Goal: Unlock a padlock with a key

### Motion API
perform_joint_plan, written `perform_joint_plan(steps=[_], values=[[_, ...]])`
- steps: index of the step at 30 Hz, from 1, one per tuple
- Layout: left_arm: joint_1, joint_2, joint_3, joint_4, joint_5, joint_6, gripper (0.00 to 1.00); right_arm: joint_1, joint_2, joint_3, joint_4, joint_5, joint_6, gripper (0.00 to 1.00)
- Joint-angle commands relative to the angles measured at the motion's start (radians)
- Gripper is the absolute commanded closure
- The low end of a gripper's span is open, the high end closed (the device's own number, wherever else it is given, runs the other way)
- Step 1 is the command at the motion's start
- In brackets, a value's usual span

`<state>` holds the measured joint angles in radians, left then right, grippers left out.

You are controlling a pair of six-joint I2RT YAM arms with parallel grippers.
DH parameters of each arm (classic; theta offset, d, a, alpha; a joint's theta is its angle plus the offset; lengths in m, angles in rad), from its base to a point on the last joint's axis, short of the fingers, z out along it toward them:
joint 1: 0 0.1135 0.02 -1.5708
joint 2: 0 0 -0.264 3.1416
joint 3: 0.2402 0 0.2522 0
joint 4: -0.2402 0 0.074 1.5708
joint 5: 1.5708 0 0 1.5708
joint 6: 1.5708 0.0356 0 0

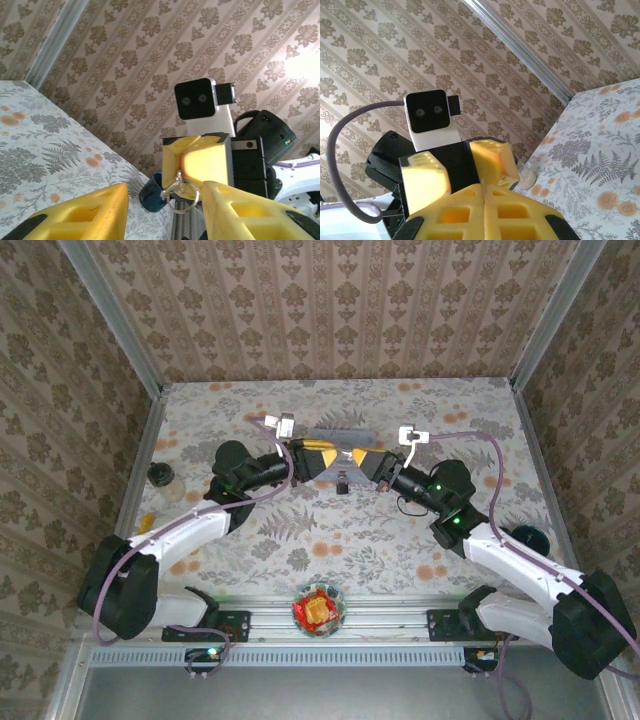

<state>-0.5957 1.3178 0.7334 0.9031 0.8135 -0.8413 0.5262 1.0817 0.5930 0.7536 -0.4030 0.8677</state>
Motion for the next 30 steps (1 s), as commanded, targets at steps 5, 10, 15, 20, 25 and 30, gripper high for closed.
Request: perform_joint_plan(steps=[5, 10, 15, 20, 25, 30], values=[[-0.01, 0.019, 0.043, 0.04, 0.05, -0.007, 0.57, 0.006, 0.011, 0.008, 0.038, -0.015, 0.004, 1.0], [-0.015, 0.032, 0.057, 0.047, 0.059, -0.01, 0.61, 0.012, 0.014, 0.013, 0.038, -0.017, 0.001, 1.0], [-0.018, 0.044, 0.064, 0.068, 0.066, -0.019, 0.69, 0.018, 0.021, 0.016, 0.039, -0.02, 0.002, 1.0], [-0.019, 0.055, 0.066, 0.089, 0.073, -0.035, 0.8, 0.024, 0.03, 0.023, 0.046, -0.023, 0.001, 1.0], [-0.019, 0.054, 0.061, 0.089, 0.076, -0.036, 0.78, 0.028, 0.031, 0.026, 0.047, -0.022, 0.0, 1.0], [-0.018, 0.048, 0.051, 0.068, 0.079, -0.026, 0.7, 0.029, 0.029, 0.024, 0.052, -0.017, 0.001, 1.0]])
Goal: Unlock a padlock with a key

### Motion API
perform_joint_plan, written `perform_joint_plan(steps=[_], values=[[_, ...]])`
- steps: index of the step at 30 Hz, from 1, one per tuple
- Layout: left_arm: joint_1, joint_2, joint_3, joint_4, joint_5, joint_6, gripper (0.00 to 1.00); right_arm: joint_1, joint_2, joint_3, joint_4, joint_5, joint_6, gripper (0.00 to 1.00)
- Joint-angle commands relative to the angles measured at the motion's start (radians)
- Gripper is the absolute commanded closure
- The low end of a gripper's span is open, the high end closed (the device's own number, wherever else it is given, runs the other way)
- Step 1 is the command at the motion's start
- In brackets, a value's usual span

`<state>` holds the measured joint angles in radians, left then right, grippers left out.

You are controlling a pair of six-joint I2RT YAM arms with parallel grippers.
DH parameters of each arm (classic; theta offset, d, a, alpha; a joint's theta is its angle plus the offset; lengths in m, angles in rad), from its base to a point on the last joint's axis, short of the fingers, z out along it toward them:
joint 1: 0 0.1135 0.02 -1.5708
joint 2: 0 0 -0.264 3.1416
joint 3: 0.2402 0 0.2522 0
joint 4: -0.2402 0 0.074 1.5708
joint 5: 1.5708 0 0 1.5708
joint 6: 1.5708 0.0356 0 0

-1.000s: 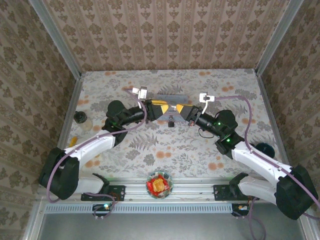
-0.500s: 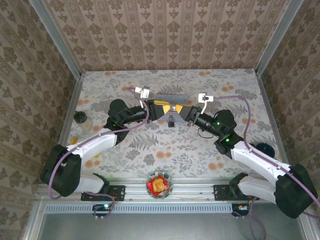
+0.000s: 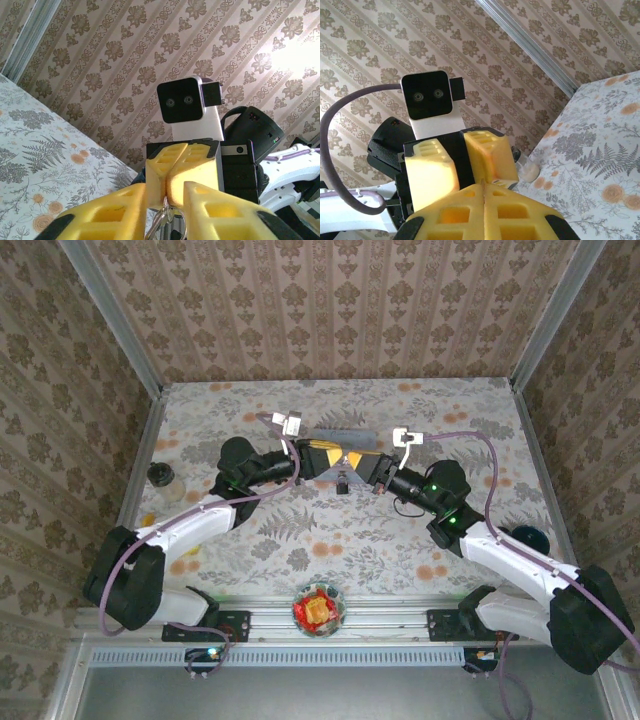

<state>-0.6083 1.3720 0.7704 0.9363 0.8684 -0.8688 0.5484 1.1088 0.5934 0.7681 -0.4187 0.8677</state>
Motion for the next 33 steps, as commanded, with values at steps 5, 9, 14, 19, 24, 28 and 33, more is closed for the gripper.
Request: perform_joint_plan(steps=[5, 9, 14, 19, 24, 28, 33], values=[[-0.002, -0.023, -0.005, -0.012, 0.02, 0.022, 0.67, 0.007, -0.004, 0.025, 0.035, 0.001, -0.001, 1.0], [-0.001, -0.033, -0.012, -0.026, 0.017, 0.029, 0.73, 0.007, -0.004, 0.026, 0.033, 0.001, -0.003, 1.0], [0.001, -0.03, -0.008, -0.024, 0.015, 0.027, 0.81, 0.008, -0.001, 0.026, 0.034, 0.001, -0.003, 1.0], [0.002, -0.03, -0.013, -0.024, 0.017, 0.026, 0.85, 0.008, -0.002, 0.026, 0.031, 0.001, -0.005, 1.0], [0.002, -0.033, -0.007, -0.042, 0.033, 0.042, 1.0, 0.008, 0.001, 0.03, 0.024, 0.001, -0.005, 1.0], [0.002, -0.06, 0.027, -0.153, 0.073, 0.121, 1.0, 0.008, -0.003, 0.044, -0.026, 0.0, -0.024, 0.93], [-0.004, -0.174, 0.162, -0.714, 0.053, 0.499, 1.0, 0.008, -0.072, 0.062, -0.176, 0.007, -0.117, 0.6]])
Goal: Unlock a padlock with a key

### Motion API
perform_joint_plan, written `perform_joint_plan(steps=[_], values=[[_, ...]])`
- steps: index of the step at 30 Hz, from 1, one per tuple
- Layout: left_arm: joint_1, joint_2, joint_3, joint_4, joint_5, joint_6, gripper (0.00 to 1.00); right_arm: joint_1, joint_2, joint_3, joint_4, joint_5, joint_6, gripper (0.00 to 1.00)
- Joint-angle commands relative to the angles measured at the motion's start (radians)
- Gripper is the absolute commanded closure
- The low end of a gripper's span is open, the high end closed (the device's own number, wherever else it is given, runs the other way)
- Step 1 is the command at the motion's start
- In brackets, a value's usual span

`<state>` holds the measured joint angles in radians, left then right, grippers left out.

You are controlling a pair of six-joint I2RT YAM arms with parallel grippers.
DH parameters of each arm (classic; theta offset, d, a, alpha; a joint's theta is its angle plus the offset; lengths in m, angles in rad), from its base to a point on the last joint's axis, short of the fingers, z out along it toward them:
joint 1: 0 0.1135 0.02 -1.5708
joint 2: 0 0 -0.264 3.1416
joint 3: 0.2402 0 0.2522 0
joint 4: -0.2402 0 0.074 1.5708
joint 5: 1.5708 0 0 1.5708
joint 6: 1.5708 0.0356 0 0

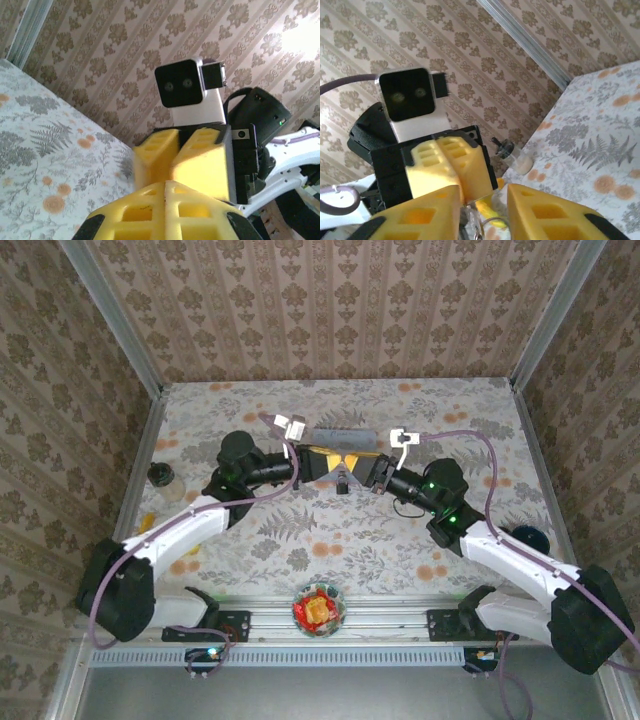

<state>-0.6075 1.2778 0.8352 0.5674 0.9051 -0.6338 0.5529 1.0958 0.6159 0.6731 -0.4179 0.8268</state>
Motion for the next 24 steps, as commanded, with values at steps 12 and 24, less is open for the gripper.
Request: perform_joint_plan(steps=[12, 24], values=[[-0.061, -0.077, 0.44, -1.136, 0.0, 0.747, 1.0, 0.011, -0.191, 0.003, -0.069, -0.169, -0.205, 0.48], [-0.093, -0.028, 0.544, -1.217, 0.004, 0.775, 1.0, 0.084, -0.104, 0.076, -0.093, -0.245, -0.265, 0.57]])
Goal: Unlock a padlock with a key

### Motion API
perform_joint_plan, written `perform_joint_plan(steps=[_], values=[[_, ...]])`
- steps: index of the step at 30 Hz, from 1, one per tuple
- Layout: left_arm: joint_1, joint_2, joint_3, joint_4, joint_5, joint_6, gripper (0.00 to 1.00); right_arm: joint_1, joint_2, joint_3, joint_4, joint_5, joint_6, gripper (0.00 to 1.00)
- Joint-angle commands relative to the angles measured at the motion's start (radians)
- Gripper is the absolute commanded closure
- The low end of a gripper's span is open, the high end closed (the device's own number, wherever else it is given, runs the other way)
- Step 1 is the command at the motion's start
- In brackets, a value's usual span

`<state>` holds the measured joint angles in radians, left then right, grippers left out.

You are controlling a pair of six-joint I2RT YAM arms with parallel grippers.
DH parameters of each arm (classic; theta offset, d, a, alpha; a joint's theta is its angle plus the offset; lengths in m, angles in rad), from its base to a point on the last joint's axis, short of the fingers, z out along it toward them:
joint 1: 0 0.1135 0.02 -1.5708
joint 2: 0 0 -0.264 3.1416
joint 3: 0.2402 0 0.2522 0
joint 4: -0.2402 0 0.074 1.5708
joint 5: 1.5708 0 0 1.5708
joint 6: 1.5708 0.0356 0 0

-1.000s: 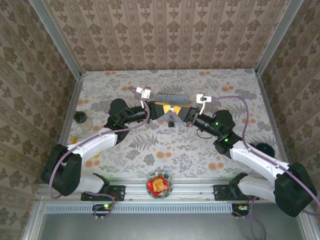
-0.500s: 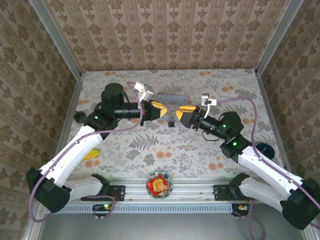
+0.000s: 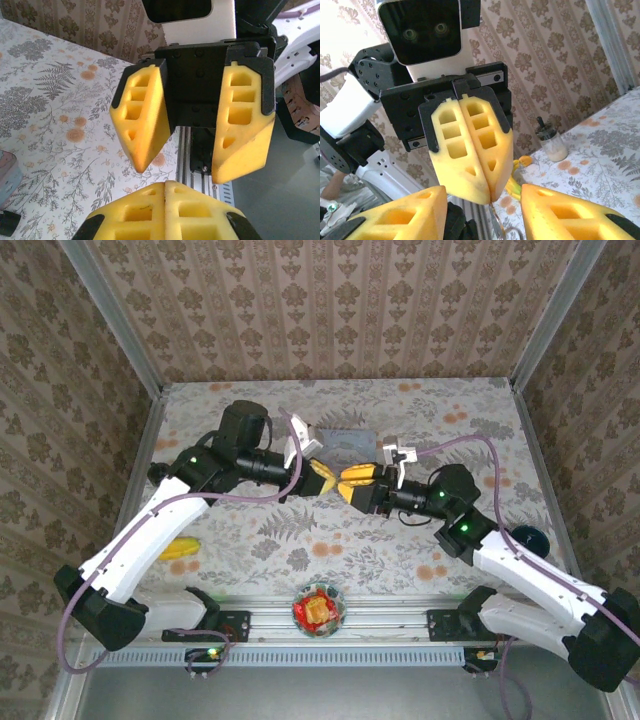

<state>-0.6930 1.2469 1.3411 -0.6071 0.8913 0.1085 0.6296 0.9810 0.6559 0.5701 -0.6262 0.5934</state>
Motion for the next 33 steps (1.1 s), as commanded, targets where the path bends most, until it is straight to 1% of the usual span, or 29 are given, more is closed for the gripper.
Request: perform_joint_plan(steps=[1, 8, 12, 21, 23, 26, 33], values=[[-0.008, 0.002, 0.039, -0.04, 0.021, 0.031, 1.0, 0.008, 0.016, 0.037, 0.01, -0.035, -0.033, 0.58], [-0.009, -0.019, 0.036, -0.026, 0.019, 0.028, 1.0, 0.009, 0.044, 0.033, 0.011, -0.024, -0.029, 0.59], [-0.005, -0.037, 0.018, 0.01, -0.002, 0.011, 1.0, 0.009, 0.047, 0.037, 0.02, -0.044, -0.023, 0.59], [0.008, -0.046, 0.003, 0.056, 0.019, -0.022, 1.0, 0.009, 0.061, 0.053, 0.025, -0.081, -0.018, 0.6], [0.01, -0.047, 0.001, 0.056, 0.02, -0.023, 1.0, 0.009, 0.064, 0.053, 0.033, -0.083, -0.015, 0.61], [0.016, -0.05, -0.003, 0.056, 0.024, -0.026, 1.0, 0.009, 0.062, 0.05, 0.037, -0.076, -0.015, 0.66], [0.038, -0.066, -0.03, 0.092, 0.038, -0.056, 1.0, 0.008, 0.059, 0.044, 0.03, -0.073, -0.017, 0.66]])
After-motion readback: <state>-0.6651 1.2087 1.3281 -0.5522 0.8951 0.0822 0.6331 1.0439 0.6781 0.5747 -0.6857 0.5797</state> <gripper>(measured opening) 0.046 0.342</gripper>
